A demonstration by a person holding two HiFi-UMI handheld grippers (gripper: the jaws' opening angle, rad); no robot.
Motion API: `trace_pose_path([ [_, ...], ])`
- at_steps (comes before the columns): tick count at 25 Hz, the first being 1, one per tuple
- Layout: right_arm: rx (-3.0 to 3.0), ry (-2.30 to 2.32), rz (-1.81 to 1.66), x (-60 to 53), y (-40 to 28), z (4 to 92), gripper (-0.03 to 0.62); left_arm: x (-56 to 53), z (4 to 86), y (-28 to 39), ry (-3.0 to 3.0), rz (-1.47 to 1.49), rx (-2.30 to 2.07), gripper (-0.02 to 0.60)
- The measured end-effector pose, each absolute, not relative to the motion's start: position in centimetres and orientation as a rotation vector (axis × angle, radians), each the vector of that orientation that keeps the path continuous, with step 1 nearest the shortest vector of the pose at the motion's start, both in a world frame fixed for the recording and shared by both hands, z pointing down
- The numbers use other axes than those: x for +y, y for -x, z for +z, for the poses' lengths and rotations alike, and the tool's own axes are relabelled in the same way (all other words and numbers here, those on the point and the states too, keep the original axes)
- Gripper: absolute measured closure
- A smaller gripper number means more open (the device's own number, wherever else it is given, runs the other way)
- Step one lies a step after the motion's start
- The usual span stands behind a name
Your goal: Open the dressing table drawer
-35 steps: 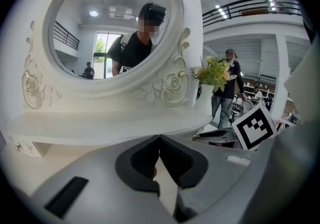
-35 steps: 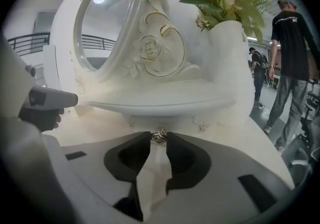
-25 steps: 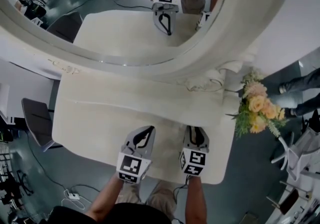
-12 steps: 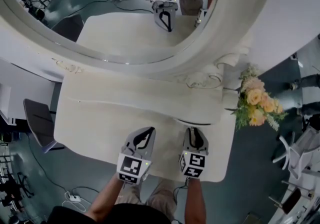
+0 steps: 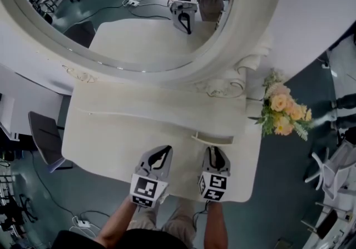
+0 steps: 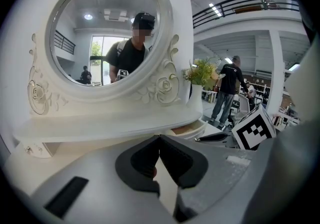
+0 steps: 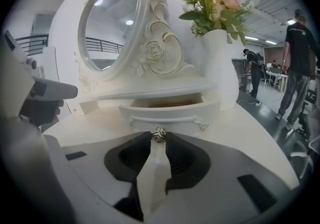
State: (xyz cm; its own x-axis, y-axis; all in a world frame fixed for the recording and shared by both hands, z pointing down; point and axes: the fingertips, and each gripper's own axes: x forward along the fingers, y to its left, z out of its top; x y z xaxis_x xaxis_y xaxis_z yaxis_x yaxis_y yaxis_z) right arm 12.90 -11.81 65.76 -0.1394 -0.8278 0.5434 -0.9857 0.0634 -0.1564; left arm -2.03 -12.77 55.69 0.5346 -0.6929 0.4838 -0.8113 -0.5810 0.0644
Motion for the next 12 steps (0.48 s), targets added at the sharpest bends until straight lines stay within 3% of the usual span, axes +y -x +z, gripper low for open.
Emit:
trace_pose_path([
  [12,-2.053,-1.813,0.736,-9.4,-12.6,65.6,0.5,-11.1,55.5,1.6,-2.512,0.617,-1.233,0.578],
])
